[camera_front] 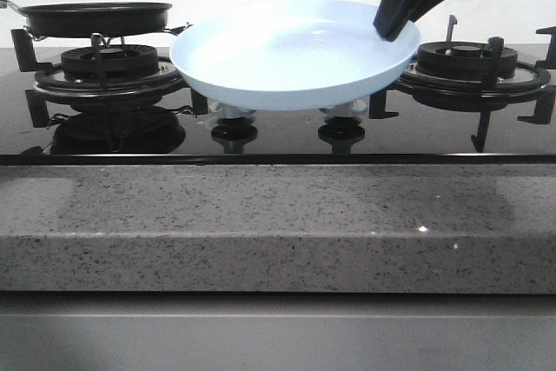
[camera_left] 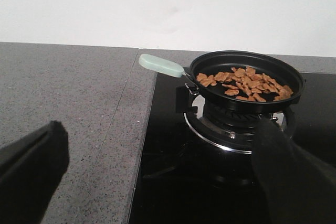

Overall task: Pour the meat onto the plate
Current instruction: 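Grasp the pale green handle of the black frying pan with the left gripper, then lift the pan with the left gripper and tilt it over the plate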

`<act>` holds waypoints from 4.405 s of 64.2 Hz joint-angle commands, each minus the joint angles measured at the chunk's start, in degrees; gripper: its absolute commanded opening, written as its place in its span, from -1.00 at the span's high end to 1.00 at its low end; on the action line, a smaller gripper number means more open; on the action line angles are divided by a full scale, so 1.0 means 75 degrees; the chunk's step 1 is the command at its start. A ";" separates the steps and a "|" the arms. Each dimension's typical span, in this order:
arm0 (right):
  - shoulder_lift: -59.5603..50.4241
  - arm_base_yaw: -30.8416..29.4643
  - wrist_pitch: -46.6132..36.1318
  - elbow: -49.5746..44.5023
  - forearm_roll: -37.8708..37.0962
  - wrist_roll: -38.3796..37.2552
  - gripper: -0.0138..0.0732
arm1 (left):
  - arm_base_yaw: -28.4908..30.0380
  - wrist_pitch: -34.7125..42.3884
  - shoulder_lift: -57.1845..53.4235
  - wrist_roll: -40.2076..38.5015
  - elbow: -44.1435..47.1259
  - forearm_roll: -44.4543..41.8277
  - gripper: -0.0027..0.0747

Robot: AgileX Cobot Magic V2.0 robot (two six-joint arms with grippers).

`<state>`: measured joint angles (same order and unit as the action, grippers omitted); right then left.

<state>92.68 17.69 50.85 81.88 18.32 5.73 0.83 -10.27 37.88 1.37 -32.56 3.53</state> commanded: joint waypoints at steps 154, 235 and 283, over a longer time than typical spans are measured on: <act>-0.0391 0.0016 -0.0401 0.0173 0.0224 0.0110 0.85 | 0.1813 -0.3428 0.8251 0.2581 -0.6275 0.9890 0.97; -0.0391 0.0016 -0.0401 0.0173 0.0224 0.0110 0.85 | 0.0233 -0.4837 0.5972 0.4805 -0.6302 1.0965 0.98; -0.0391 0.0016 -0.0401 0.0173 0.0224 0.0110 0.85 | -0.4569 -0.1430 0.5238 0.4542 -0.7437 0.2978 0.98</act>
<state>92.68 17.69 50.34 81.88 18.54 5.73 -30.54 -27.31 79.75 37.09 -85.45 31.71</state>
